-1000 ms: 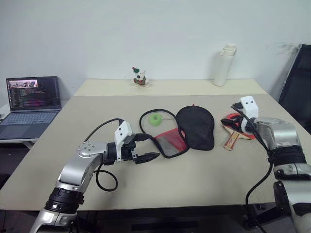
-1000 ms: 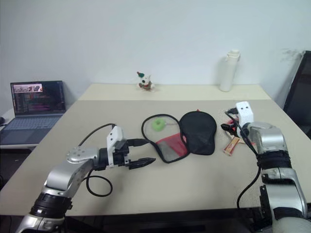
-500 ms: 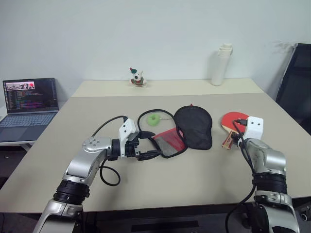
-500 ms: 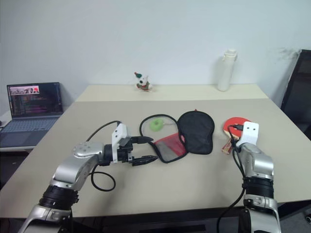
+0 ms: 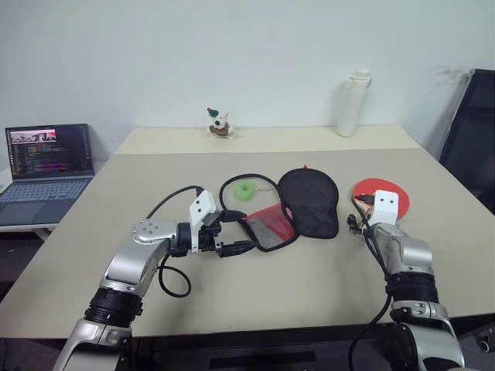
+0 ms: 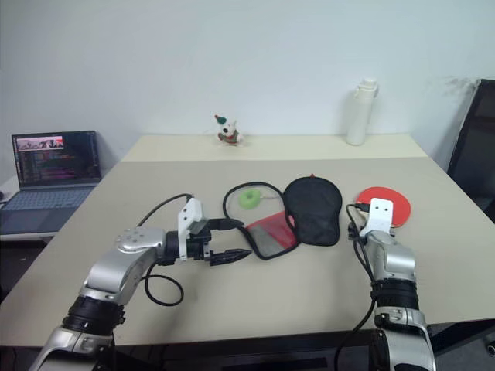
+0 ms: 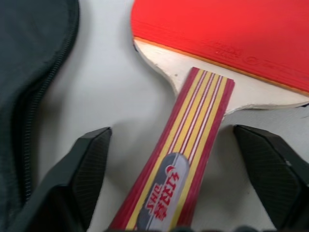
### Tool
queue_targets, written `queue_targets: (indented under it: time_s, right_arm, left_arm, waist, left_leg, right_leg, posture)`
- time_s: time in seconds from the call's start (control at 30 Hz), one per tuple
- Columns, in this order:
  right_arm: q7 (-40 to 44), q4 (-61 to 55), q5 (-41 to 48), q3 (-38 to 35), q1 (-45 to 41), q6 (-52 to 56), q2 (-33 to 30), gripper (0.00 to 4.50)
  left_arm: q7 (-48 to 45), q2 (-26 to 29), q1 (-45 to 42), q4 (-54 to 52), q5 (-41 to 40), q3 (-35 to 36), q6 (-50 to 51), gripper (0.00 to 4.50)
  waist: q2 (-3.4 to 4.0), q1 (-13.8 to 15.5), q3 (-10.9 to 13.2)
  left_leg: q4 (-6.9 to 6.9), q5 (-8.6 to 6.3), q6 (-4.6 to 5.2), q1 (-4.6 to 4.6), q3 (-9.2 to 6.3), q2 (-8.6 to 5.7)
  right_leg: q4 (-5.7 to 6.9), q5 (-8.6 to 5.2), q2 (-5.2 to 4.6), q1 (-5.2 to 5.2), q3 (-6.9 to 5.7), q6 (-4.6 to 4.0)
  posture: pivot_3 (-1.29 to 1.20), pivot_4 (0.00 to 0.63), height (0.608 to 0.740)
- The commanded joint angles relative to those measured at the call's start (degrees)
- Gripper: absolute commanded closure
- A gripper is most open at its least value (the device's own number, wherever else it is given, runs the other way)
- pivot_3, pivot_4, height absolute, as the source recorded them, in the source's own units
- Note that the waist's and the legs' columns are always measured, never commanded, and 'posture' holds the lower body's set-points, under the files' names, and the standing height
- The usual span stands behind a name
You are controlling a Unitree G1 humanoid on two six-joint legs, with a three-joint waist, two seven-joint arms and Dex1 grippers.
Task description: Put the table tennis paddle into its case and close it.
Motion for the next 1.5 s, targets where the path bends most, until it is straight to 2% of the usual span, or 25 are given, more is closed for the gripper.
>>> queue_targets:
  time_s: [0.03, 0.07, 0.17, 0.37, 0.47, 0.87, 1.13, 1.37, 1.5]
  right_arm:
    - [-1.5, 3.5, -0.2, -0.4, -2.2, -3.2, 0.0, 0.19]
    - [-2.1, 4.5, 0.0, -0.9, -2.5, -3.6, 0.1, 0.19]
    - [-3.5, 6.3, 0.7, -1.9, -3.0, -4.6, 0.1, 0.81]
    - [-5.3, 6.5, 2.0, -3.2, -2.9, -5.2, 0.7, 2.73]
    - [-6.0, 6.1, 3.0, -4.0, -2.9, -4.9, 1.0, 3.32]
    - [-7.6, 1.0, 3.8, -5.2, -3.5, -7.0, -0.8, 3.32]
    - [-3.4, -11.3, 3.3, -0.4, -2.2, -3.9, -2.7, 3.32]
    - [-2.3, -26.4, 6.5, 3.8, 1.2, 7.8, 4.6, 3.33]
    - [-2.8, -27.9, 6.4, 6.8, 2.7, 9.5, 10.4, 3.33]
  left_arm:
    - [0.1, 0.6, -0.2, -1.6, 0.1, 1.3, -1.1, 0.0]
    - [0.1, 0.6, -0.1, -1.8, 0.1, 1.3, -1.1, 0.0]
    - [0.2, 0.8, 0.0, -2.0, 0.1, 1.3, -1.0, 0.0]
    - [0.2, 1.5, 0.6, -2.9, -0.5, 2.1, -0.5, 0.0]
    - [-0.5, 2.1, 0.7, -3.2, -1.0, 2.5, -0.3, 0.0]
    - [-0.5, 2.6, 0.1, -2.7, -0.9, 2.8, -0.4, 0.0]
    - [-0.2, 2.7, 0.3, -2.8, -1.1, 2.9, -0.2, 0.0]
    - [-0.2, 2.6, 0.5, -3.0, -1.0, 2.7, -0.3, 0.0]
    - [-0.3, 2.5, 0.4, -2.8, -0.9, 2.4, -0.4, 0.0]
  waist:
    - [0.0, 0.0, 0.0]
    - [-0.01, 0.0, 0.0]
    - [-0.05, 0.0, 0.0]
    - [-0.09, 0.0, -0.1]
    - [-0.12, 0.1, -0.1]
    - [-0.1, 0.2, -0.1]
    - [0.01, -0.1, 0.0]
    - [0.02, -0.6, 0.0]
    - [0.02, -0.6, 0.0]
  left_leg:
    - [0.0, 0.0, 0.0, 0.02, 0.02, 0.0]
    - [0.01, 0.0, 0.0, 0.02, 0.03, 0.0]
    - [0.06, 0.0, 0.0, 0.03, 0.09, 0.01]
    - [0.18, 0.0, 0.0, 0.04, 0.25, 0.0]
    - [0.17, 0.0, 0.0, -0.01, 0.35, 0.0]
    - [0.13, -0.01, 0.01, -0.06, 0.42, -0.01]
    - [0.04, -0.03, 0.05, -0.13, 0.47, 0.02]
    - [0.01, -0.04, 0.07, -0.04, 0.43, 0.16]
    - [0.02, -0.04, 0.07, -0.06, 0.45, 0.13]
  right_leg:
    - [0.0, 0.0, 0.0, 0.01, 0.02, 0.0]
    - [0.0, 0.01, 0.0, 0.01, 0.03, 0.01]
    - [0.0, 0.05, 0.0, 0.02, 0.08, 0.07]
    - [-0.03, 0.1, -0.02, 0.04, 0.12, 0.24]
    - [-0.09, 0.11, -0.03, 0.04, 0.14, 0.21]
    - [-0.13, 0.13, -0.05, -0.01, 0.17, 0.2]
    - [-0.14, 0.16, -0.03, -0.21, 0.19, 0.16]
    - [-0.05, 0.13, 0.11, -0.22, 0.21, 0.18]
    - [-0.07, 0.13, 0.09, -0.23, 0.21, 0.18]
  posture:
    - [0.0, 0.15, 0.74]
    - [0.0, 0.15, 0.74]
    - [0.0, 0.15, 0.74]
    - [0.0, 0.15, 0.74]
    - [0.0, 0.15, 0.74]
    - [0.0, 0.15, 0.74]
    - [0.0, 0.15, 0.74]
    - [0.0, 0.15, 0.74]
    - [0.0, 0.15, 0.74]
